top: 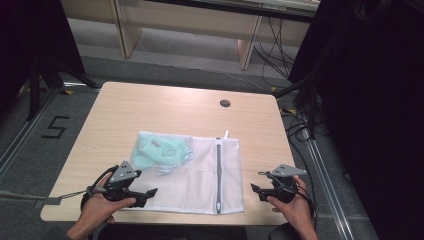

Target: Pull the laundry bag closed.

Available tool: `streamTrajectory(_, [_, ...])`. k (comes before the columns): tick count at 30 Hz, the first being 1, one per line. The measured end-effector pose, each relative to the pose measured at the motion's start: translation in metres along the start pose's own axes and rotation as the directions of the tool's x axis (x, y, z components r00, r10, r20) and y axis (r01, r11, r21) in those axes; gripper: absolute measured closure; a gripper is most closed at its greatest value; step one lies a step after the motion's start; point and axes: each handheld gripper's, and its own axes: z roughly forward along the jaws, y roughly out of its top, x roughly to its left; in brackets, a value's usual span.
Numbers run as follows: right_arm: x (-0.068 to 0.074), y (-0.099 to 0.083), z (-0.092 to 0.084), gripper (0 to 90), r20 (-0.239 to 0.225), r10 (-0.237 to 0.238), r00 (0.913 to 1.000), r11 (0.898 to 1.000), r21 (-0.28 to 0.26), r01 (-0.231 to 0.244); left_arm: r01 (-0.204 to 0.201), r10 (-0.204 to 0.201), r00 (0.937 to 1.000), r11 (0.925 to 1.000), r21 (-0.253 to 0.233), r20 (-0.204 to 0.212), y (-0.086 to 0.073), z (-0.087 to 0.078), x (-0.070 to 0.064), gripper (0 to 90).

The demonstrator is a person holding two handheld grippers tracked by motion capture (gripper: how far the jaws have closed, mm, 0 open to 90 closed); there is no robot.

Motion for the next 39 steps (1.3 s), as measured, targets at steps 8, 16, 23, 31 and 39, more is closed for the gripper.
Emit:
streamTrajectory(8, [0.001, 0.001, 0.0, 24.4, -0.021, -0.028, 0.9994, 1.0, 0.006, 0.028, 0.002, -0.002, 1.0, 0.9999, -0.015, 0.007, 0.001, 0.002, -0.004, 17.2])
streamTrajectory(16, [0.008, 0.006, 0.004, 25.6, -0.07, -0.064, 0.9955, 0.998, 0.005, 0.065, -0.008, 0.009, 0.9989, 0.9997, -0.024, 0.047, 0.007, 0.012, -0.009, 18.0])
streamTrajectory(23, [0.016, 0.015, 0.006, 29.2, -0.127, -0.124, 0.9842, 0.992, 0.002, 0.125, -0.077, 0.076, 0.9948, 0.9969, 0.012, 0.067, 0.014, 0.026, -0.021, 18.1])
streamTrajectory(31, [0.03, 0.019, 0.015, 35.7, -0.211, -0.156, 0.965, 0.986, 0.02, 0.164, -0.126, 0.122, 0.9871, 0.9915, 0.033, 0.104, 0.017, 0.041, -0.035, 18.5])
streamTrajectory(39, [0.046, 0.025, 0.024, 42.5, -0.338, -0.272, 0.9009, 0.954, 0.028, 0.298, -0.143, 0.137, 0.982, 0.989, 0.039, 0.13, 0.02, 0.049, -0.043, 18.5])
